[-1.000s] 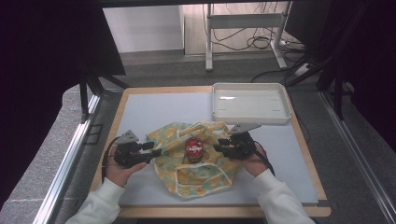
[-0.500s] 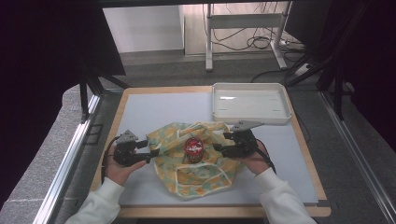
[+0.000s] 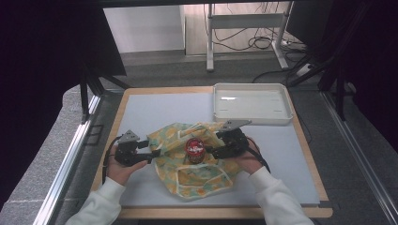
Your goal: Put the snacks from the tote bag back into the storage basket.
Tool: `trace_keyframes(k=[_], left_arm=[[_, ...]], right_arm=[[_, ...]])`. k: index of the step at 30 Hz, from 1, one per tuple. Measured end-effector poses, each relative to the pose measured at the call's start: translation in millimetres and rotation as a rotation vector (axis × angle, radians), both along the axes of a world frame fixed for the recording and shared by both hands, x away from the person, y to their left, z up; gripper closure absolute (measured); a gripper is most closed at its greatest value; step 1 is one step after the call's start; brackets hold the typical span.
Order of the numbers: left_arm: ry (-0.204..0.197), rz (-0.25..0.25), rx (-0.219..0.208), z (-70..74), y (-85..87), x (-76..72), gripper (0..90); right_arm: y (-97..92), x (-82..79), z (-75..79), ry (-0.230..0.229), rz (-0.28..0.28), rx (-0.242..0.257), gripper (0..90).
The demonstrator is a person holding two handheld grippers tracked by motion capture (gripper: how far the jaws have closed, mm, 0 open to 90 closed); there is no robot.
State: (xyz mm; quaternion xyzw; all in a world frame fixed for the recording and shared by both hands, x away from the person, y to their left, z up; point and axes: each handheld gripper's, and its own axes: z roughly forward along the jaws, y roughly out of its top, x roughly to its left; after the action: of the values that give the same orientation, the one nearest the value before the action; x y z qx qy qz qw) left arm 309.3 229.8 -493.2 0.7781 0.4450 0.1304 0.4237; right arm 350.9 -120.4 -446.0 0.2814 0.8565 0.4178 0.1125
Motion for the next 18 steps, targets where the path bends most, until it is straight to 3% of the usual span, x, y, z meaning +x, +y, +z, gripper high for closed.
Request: trace_keyframes(k=[7,18], left_arm=[[0.003,-0.006,0.005,-1.7,-4.1,2.1,32.4],[-0.001,-0.015,0.012,-2.1,-5.9,3.8,32.8]], right_arm=[[5.9,-1.5,-0.1,0.006,0.002,-0.017,27.9],[41.9,6.8,-13.5,0.043,0.027,-0.073,23.7]])
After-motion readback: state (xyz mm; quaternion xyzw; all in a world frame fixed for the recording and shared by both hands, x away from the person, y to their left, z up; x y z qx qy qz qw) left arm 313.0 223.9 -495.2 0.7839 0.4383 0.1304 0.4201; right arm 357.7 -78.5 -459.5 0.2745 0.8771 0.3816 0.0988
